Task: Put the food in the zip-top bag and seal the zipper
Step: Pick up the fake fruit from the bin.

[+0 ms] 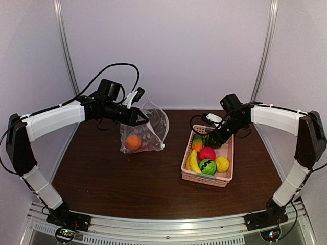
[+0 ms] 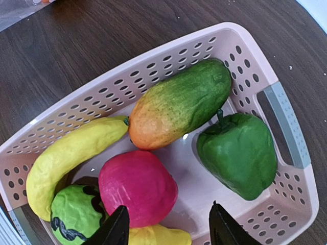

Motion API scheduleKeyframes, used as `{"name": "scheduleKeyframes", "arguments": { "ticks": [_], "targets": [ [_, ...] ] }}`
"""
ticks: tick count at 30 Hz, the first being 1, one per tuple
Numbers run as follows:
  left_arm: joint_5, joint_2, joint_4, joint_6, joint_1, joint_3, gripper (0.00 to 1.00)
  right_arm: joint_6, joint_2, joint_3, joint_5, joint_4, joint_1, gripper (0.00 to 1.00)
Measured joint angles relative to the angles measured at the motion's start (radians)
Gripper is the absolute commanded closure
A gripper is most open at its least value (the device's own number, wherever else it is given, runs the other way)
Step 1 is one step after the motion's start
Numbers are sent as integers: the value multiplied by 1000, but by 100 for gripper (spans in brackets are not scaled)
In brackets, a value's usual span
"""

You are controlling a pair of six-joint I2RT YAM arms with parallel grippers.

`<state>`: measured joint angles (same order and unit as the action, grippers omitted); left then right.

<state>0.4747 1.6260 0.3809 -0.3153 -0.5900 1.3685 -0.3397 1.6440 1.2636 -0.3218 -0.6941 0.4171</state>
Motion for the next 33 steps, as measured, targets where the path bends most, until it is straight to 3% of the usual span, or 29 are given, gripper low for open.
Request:
{"name": "scheduleKeyframes", "arguments": {
  "ticks": [7, 20, 22, 27, 33],
  "targets": [
    [-9, 0, 1, 5, 0, 0, 100, -6, 87, 42, -101, -48, -2, 29],
    [-16, 0, 2, 8, 0, 0, 100, 6, 204, 74, -130, -87, 0, 23],
    [-16, 0, 2, 8, 0, 0, 100, 6, 218, 75, -139, -89, 0, 26],
    [-16, 0, 2, 8, 0, 0, 100, 13, 225, 77, -158, -97, 0, 49],
    [-14, 0, 2, 8, 0, 0, 100, 5, 196, 92, -154, -132, -2, 54]
  ]
}}
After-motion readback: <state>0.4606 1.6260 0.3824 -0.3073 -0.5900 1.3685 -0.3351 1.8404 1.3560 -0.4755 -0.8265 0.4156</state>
